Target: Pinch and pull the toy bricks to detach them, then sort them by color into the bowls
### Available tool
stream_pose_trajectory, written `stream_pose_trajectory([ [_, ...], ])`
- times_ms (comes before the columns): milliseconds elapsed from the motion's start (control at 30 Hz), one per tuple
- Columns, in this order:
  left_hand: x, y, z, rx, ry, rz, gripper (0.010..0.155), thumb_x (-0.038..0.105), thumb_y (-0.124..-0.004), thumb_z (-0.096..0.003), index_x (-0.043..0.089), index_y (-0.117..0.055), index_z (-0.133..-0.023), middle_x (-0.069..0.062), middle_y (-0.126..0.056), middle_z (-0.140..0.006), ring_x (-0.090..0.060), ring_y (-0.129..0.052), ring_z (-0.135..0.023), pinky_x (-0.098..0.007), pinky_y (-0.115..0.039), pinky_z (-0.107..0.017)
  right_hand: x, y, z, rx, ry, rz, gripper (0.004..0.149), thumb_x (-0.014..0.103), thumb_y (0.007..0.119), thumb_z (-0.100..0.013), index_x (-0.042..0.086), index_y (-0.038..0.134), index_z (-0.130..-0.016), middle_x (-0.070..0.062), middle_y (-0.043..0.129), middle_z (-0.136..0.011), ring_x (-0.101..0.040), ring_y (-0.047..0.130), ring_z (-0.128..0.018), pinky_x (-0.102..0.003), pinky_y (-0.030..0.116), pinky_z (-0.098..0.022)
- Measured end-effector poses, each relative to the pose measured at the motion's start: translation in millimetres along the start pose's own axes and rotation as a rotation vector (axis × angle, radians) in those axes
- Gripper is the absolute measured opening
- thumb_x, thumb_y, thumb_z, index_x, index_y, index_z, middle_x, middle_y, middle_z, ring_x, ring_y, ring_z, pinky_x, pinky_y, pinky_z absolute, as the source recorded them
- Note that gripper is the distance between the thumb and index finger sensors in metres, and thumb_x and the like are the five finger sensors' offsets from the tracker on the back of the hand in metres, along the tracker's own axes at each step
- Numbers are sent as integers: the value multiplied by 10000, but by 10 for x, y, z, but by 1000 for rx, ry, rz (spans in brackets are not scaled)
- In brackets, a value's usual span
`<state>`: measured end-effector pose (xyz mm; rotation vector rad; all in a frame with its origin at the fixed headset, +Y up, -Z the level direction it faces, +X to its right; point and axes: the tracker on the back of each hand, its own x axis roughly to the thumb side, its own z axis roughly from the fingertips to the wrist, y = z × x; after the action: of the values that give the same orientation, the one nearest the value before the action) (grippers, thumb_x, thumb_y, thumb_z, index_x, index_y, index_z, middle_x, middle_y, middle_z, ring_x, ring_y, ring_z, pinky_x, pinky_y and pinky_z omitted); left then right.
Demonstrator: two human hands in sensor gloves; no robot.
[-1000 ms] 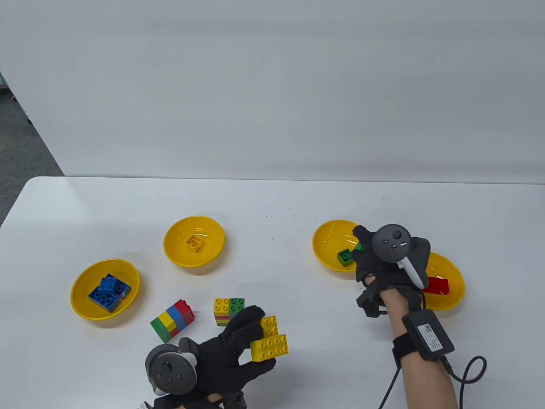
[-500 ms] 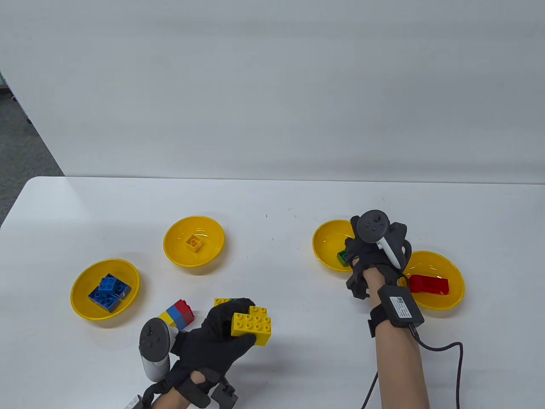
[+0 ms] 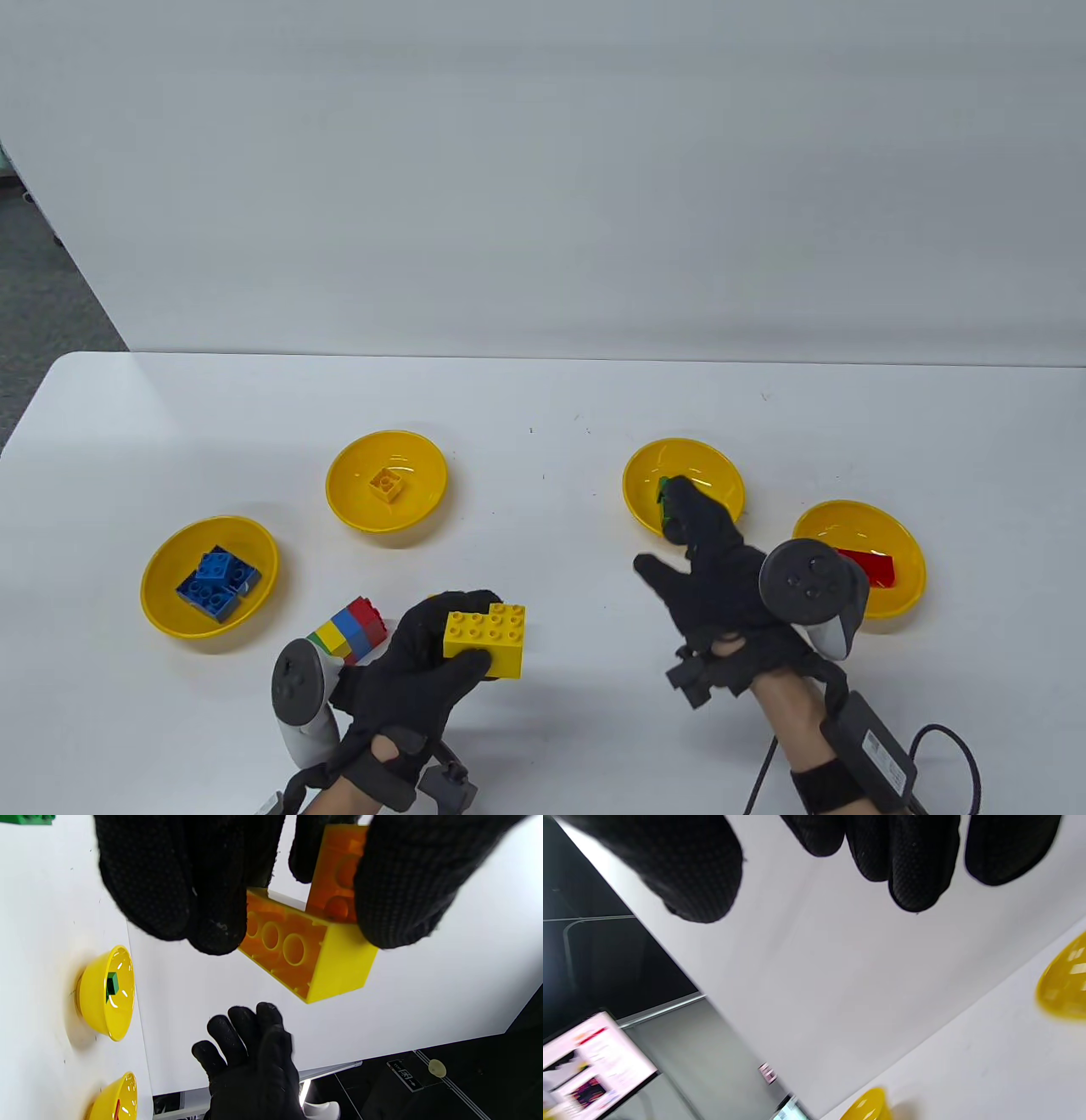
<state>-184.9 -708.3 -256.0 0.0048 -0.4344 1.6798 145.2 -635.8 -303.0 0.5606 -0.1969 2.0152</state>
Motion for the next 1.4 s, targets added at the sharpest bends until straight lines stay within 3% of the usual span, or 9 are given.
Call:
stream_pose_trajectory([
  [133, -11, -104, 23, -35, -6, -13, 641, 525, -1005, -414, 402, -706, -968, -161, -723, -1107, -386, -979, -833, -547, -854, -562, 228, 542, 235, 261, -51, -124, 1028, 510, 864, -377, 20, 285, -1071, -312, 387, -1069, -587, 634, -894, -798, 567, -548],
  [300, -29, -202, 38, -82, -16, -44, 641, 526, -1006, -409, 419, -711, -968, -136, -735, -1112, -372, -994, -831, -547, -854, -563, 214, 862, 328, 282, -74, -180, 1026, 489, 890, -363, 48, 296, -1075, -278, 395, -1087, -575, 656, -897, -802, 571, -543],
  [433, -88, -234, 22, -87, 13, -35, 645, 520, -1002, -411, 411, -703, -972, -142, -732, -1110, -386, -985, -833, -560, -847, -563, 161, 876, 333, 131, -100, -208, 923, 396, 937, -343, 23, 463, -1043, -293, 580, -1016, -518, 797, -813, -768, 643, -514],
  [733, -167, -184, -37, -128, 131, -105, 663, 538, -970, -435, 315, -682, -990, -208, -716, -1095, -418, -946, -831, -588, -820, -579, 33, 896, 312, 131, -32, -160, 874, 423, 942, -334, -18, 585, -998, -332, 698, -923, -494, 902, -671, -690, 742, -483],
  [800, -190, -140, -49, -93, 155, -146, 673, 553, -978, -419, 297, -718, -984, -242, -655, -1091, -420, -913, -845, -585, -809, -590, 20, 877, 295, 119, -23, -140, 868, 417, 947, -333, -18, 593, -996, -332, 703, -919, -496, 900, -661, -690, 739, -486],
  [1067, -184, -67, -105, -76, 168, -209, 672, 549, -1034, -374, 241, -817, -931, -119, -972, -799, -319, -1077, -583, -555, -896, -437, -15, 869, 268, 111, -17, -74, 859, 435, 960, -318, -18, 646, -977, -332, 754, -889, -476, 942, -618, -673, 774, -466],
  [1400, -12, -78, -118, -72, 54, -326, 675, 495, -1102, -318, 184, -912, -887, -155, -1055, -694, -331, -1147, -463, -540, -954, -361, 178, 784, 295, 74, -115, 126, 873, 437, 1002, -267, -75, 732, -920, -379, 818, -798, -404, 1028, -508, -638, 864, -417],
])
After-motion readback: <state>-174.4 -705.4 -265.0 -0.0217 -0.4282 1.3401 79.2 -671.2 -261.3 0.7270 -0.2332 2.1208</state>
